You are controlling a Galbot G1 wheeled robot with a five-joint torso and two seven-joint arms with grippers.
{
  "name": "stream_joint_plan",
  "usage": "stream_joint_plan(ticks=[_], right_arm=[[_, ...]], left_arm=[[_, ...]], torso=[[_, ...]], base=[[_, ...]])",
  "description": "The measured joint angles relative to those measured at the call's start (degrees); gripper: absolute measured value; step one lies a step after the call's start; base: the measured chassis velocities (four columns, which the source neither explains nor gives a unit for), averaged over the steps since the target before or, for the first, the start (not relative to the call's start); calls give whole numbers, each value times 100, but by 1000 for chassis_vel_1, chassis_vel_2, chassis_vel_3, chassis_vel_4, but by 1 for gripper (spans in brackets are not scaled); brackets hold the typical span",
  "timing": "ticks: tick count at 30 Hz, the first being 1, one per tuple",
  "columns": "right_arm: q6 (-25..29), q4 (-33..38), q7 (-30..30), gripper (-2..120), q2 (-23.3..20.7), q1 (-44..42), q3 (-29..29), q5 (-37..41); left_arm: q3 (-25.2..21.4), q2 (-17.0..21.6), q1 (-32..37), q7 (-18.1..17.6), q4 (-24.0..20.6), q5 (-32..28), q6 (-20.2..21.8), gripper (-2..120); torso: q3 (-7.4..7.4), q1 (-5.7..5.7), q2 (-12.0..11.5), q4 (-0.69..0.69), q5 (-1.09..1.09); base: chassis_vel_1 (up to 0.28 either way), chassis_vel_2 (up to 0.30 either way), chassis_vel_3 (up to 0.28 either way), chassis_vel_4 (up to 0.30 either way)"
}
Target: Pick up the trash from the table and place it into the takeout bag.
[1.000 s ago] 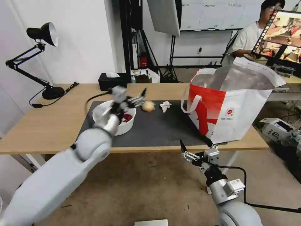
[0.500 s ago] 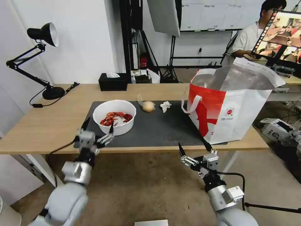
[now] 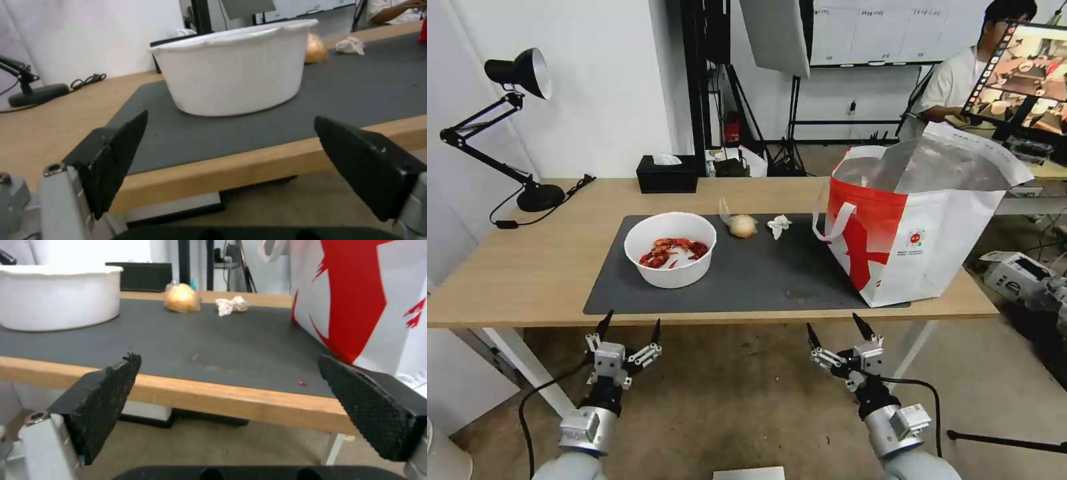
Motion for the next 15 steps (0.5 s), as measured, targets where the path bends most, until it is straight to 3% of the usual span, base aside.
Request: stream_joint_plan(ticks=[15], right_arm=[[-110,40,-7,100,-134,158,-164,21]], left_arm=[[37,-22,20,7,65,8,-39,100]], torso=[[0,0,-1,0,0]], base=[[0,0,0,0]])
